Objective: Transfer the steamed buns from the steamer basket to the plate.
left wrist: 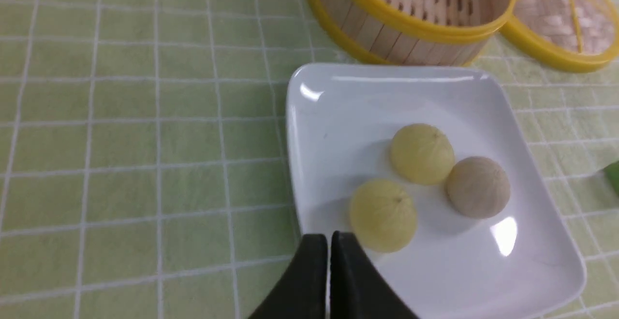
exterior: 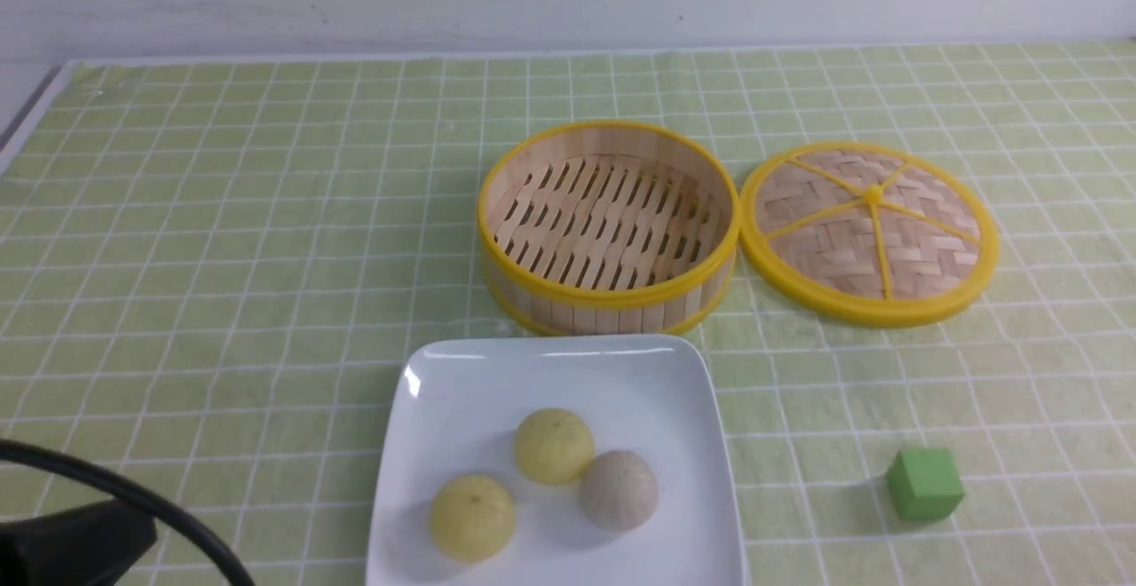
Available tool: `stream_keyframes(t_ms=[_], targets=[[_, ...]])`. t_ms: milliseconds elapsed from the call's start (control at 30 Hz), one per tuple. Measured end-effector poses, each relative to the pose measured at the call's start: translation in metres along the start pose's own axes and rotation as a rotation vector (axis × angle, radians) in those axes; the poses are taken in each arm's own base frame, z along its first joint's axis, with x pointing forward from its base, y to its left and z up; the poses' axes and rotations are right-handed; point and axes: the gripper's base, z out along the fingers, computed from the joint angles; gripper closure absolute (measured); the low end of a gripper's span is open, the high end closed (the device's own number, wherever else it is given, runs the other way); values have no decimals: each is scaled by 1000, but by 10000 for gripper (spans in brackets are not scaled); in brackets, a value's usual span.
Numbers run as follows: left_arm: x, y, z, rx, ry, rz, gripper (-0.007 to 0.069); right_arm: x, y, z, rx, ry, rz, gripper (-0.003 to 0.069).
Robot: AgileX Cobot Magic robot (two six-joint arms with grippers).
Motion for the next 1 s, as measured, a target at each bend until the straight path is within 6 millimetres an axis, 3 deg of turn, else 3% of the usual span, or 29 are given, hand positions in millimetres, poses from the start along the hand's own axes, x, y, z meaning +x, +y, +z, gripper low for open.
stream_keyframes(t_ms=[200,367,833,1000], targets=[[-7,-14,7,187,-226,39,582,0,0,0,1,0,-3,596],[-9,-16,7,217,-271,56,575,0,0,0,1,0,-2,594],[5,-4,13,99,-199,125,564,0,0,0,2,0,-2,587],[32,19,17,-59,-248,178,554,0,0,0,4,-1,-6,580]])
